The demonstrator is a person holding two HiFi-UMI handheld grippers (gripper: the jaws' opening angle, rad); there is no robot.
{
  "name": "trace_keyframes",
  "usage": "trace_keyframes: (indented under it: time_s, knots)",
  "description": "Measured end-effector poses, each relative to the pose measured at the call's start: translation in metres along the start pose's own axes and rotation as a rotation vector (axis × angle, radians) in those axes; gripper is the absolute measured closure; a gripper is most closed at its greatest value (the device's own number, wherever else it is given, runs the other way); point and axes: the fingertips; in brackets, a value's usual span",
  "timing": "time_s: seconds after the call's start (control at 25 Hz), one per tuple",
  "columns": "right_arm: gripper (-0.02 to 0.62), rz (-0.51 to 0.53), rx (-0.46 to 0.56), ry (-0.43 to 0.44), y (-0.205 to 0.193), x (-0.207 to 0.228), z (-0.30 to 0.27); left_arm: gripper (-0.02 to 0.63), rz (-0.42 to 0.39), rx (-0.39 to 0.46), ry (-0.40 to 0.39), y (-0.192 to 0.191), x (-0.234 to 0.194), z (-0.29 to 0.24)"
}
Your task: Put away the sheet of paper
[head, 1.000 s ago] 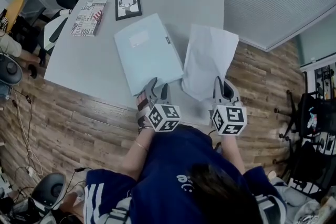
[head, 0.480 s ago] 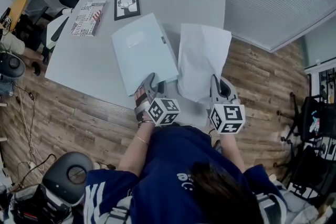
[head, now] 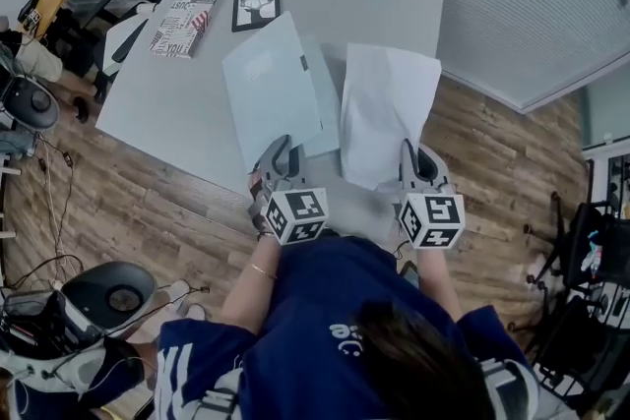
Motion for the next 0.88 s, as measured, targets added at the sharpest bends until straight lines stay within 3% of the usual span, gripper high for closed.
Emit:
trace_keyframes:
  time_s: [0.2, 0.4, 0.6, 0.88]
  knots:
    - [0.588, 0.020, -0.013, 0.037, 0.003, -0.003, -0.004, 0.572, 0.135, 0.034, 0.053, -0.002, -0.029, 0.019]
    - [0.588, 0.027, -0.014, 0.049, 0.006, -0.008, -0.007, 0.589, 0.169, 0.037, 0.091, -0.009, -0.053, 0.032]
    - [0.588, 0.061, -0.020, 0.089, 0.010, -0.027, -0.008, 0.594, 0.260, 0.047, 0.111, -0.018, -0.077, 0.045]
    - [0.588, 0.136, -0.029, 0.213, 0.038, -0.072, -0.006, 0.598, 0.467, 0.066, 0.162, -0.044, -0.110, 0.061]
Point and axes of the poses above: the fingertips, and each gripper's own axes: z backward along the fingers, x to its right, y out of its top, and after that the axes turned 8 degrees about -z, right-handed
